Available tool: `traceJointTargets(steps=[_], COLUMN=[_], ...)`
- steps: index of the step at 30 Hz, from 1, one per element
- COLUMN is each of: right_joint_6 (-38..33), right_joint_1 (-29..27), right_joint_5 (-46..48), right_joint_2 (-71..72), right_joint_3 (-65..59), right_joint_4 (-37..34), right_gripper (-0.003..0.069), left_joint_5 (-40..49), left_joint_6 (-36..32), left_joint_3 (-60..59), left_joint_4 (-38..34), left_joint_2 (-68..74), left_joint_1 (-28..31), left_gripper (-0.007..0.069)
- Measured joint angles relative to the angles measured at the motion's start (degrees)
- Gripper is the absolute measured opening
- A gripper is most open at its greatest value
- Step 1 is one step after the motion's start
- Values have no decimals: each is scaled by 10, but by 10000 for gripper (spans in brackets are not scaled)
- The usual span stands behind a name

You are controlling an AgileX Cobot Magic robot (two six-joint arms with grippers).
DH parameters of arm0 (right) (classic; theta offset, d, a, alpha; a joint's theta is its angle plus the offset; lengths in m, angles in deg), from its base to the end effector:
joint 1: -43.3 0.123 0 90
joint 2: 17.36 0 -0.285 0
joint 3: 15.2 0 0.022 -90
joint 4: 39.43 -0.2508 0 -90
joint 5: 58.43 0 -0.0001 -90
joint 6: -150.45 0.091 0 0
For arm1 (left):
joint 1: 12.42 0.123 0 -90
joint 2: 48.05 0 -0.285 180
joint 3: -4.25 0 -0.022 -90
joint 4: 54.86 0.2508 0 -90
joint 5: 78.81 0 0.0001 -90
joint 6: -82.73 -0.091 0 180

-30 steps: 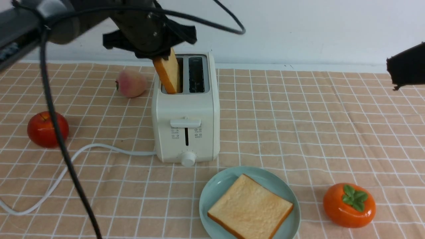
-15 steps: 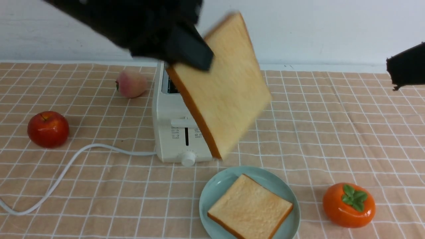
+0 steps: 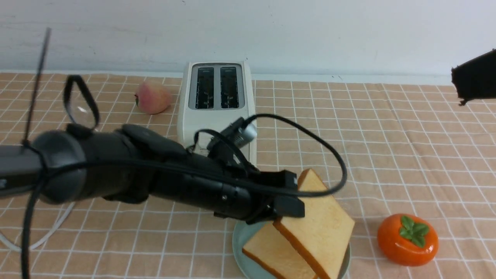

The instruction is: Take toasted bread from bread machine on light coffee tablecloth place on plate.

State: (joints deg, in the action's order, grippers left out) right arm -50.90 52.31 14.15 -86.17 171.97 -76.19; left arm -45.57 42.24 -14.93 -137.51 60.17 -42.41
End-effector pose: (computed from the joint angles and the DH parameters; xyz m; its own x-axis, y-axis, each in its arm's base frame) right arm 0.1540 0.0770 0.4789 -0.5458 -0.2129 -0.8104 -0.6495 0.7185 0.2487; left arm 0.2855 -0.2220 0.2076 -0.9422 -0.0887 -0.3230 0.2025 0.6173 -0.7602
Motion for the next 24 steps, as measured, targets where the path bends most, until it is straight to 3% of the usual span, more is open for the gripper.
traceJointTargets(steps=[3, 8, 12, 15, 16, 17, 21, 24], right_joint_6=[0, 0, 0, -2, -4, -4, -4, 9], right_joint_1=[0, 0, 0, 0, 0, 0, 0, 0], right_joint_5=[0, 0, 0, 0, 0, 0, 0, 0], right_joint_2=[0, 0, 0, 0, 0, 0, 0, 0], right_joint_3=[0, 0, 0, 0, 0, 0, 0, -3], right_joint_4=[-1, -1, -1, -1, -1, -1, 2, 29], right_gripper=[474, 474, 474, 474, 474, 474, 474, 474], left_joint_5=[-34, -51, -66, -70, -65, -62, 0, 25], left_joint_6=[-4, 4, 40, 90, 141, 158, 380, 489], left_joint_3=[-2, -3, -3, -3, -3, -3, 6, 8], left_joint_4=[-8, 9, 89, 176, 239, 249, 501, 618], left_joint_2=[20, 24, 22, 13, 1, -3, -63, -111], left_joint_1=[-16, -18, -18, -15, -9, -8, 45, 83], left_gripper=[163, 425, 626, 658, 663, 663, 643, 594])
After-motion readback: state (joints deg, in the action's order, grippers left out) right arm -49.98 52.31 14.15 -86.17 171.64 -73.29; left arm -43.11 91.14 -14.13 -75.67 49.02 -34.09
